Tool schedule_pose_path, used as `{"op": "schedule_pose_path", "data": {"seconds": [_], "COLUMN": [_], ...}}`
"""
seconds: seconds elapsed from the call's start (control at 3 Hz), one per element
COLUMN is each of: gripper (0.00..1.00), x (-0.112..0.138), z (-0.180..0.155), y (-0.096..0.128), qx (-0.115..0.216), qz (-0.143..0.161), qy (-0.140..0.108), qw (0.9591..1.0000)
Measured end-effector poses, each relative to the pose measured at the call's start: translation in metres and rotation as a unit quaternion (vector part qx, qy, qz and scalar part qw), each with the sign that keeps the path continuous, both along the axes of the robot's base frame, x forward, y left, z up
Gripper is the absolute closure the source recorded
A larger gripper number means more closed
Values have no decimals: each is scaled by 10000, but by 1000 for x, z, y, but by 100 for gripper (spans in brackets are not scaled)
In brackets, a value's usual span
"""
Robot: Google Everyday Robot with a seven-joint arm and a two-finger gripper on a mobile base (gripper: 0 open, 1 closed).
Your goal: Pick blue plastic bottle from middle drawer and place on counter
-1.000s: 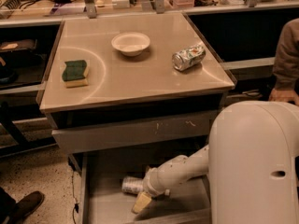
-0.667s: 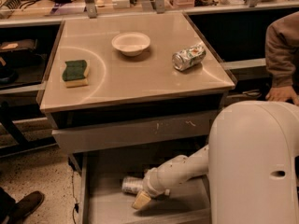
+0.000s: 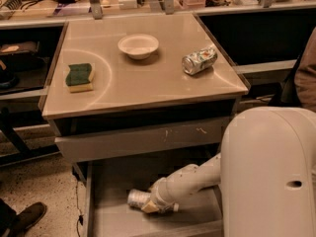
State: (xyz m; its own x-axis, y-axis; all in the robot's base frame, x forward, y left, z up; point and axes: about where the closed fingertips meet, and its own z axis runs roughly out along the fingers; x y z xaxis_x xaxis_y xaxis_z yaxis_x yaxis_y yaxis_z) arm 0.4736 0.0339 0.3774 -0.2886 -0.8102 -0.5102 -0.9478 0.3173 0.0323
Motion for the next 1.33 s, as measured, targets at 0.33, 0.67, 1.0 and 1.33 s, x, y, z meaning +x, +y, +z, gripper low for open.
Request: {"op": "schedule_pose_path", "data": {"seconds": [0.33, 0.67, 1.0, 1.33], "gripper": [89, 100, 100, 100], "x": [0, 0, 0, 2], "z": [0, 0, 7, 30], "y": [0, 0, -1, -5], "qx": [0, 0, -59, -220], "qz": [0, 1, 6, -116], "qy": [0, 0, -13, 5], "qw": [10000, 10000, 10000, 9997]}}
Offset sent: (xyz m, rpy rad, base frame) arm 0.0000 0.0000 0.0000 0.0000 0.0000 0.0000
